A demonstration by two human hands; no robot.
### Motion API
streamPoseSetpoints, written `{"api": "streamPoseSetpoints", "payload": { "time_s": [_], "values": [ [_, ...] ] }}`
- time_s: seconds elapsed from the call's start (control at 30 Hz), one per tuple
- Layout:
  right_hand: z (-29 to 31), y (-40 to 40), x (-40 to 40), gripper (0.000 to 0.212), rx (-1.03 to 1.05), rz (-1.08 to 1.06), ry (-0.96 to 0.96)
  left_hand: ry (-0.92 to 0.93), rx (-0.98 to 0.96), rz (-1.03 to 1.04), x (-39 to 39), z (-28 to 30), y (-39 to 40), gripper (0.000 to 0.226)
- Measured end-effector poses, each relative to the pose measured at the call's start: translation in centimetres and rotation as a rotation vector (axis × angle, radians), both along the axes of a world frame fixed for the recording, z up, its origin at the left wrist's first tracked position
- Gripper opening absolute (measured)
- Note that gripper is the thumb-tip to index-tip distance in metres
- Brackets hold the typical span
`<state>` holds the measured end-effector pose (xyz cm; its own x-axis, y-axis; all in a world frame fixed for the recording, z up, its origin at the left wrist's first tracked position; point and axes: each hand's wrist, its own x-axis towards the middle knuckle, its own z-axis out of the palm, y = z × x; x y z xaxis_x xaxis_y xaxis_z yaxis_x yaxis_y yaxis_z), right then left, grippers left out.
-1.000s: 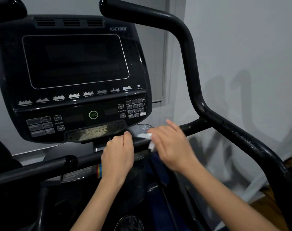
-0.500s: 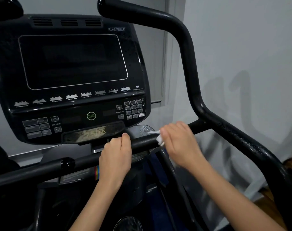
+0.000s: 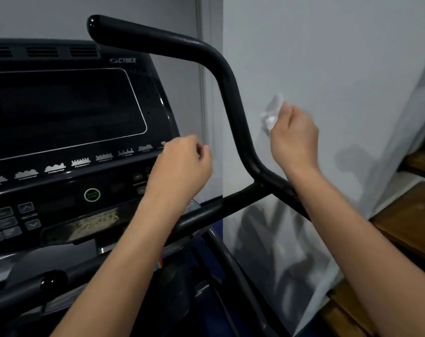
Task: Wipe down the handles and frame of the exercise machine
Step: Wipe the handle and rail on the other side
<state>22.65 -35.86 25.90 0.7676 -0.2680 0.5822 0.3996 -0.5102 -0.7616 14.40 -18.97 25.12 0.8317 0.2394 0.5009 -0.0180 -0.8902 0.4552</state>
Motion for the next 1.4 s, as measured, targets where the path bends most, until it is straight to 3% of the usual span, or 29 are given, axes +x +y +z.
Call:
{"api": "streamPoseSetpoints", "payload": {
  "time_s": [0.13, 0.23, 0.33, 0.43, 0.5, 0.6, 0.7, 0.77, 0.83, 0.9, 0.97, 1.07, 1.13, 1.17, 1.3, 1.4],
  "values": [
    [1.0, 2.0, 4.2, 0.051, 0.193, 0.122, 0.210, 0.007, -0.421, -0.175, 5.2, 1.9, -2.8, 0.038],
    [-0.3, 4.2, 5.3, 0.064, 0.035, 0.351, 0.448, 0.070, -0.646, -0.176, 8.5, 2.2, -3.4, 0.049],
    [-1.3, 4.4, 5.1, 0.066, -0.069, 0.379, 0.469, 0.136, -0.796, -0.206, 10.9, 2.4, -2.9, 0.054],
    [-2.4, 3.7, 4.1, 0.070, -0.274, 0.316, 0.449, 0.186, -0.873, -0.290, 12.8, 2.1, -2.7, 0.079],
    [-3.5, 2.9, 3.4, 0.063, -0.448, 0.268, 0.501, 0.108, -0.940, -0.344, 13.5, 1.6, -3.2, 0.080],
    [-4.6, 1.4, 1.8, 0.034, -0.722, 0.191, 0.567, -0.019, -1.048, -0.408, 14.5, 0.6, -4.2, 0.084],
    [-5.3, 0.2, -0.9, 0.036, -1.047, 0.026, 0.511, -0.036, -1.153, -0.498, 15.0, -0.3, -4.7, 0.081],
    [-6.1, -0.2, -2.6, 0.044, -1.153, -0.083, 0.409, -0.046, -1.187, -0.545, 15.4, -0.8, -4.5, 0.078],
    [-5.6, 0.0, -3.9, 0.041, -1.099, -0.070, 0.425, -0.047, -1.184, -0.585, 15.6, -1.0, -4.3, 0.072],
    [-4.7, 0.6, -3.3, 0.017, -0.894, 0.085, 0.426, -0.007, -1.158, -0.614, 15.8, -1.0, -4.0, 0.070],
    [-3.8, 1.7, -1.7, 0.008, -0.622, 0.193, 0.582, 0.036, -1.152, -0.656, 15.9, -0.9, -3.5, 0.068],
    [-2.7, 2.9, 2.4, 0.047, -0.429, 0.285, 0.595, 0.115, -1.172, -0.725, 16.1, -0.6, -2.7, 0.068],
    [-2.0, 3.0, 4.1, 0.068, -0.449, 0.360, 0.584, 0.139, -1.198, -0.745, 16.3, -0.2, -2.3, 0.067],
    [-1.9, 2.6, 4.2, 0.069, -0.494, 0.388, 0.589, 0.147, -1.203, -0.750, 16.3, 0.0, -2.2, 0.067],
    [-2.9, -1.0, 1.7, 0.016, -0.801, 0.390, 0.630, 0.177, -1.129, -0.750, 15.9, -0.2, -2.2, 0.067],
    [-3.6, -3.9, -2.3, 0.014, -1.001, 0.277, 0.587, 0.162, -1.135, -0.719, 15.6, -0.2, -2.3, 0.065]
  ]
}}
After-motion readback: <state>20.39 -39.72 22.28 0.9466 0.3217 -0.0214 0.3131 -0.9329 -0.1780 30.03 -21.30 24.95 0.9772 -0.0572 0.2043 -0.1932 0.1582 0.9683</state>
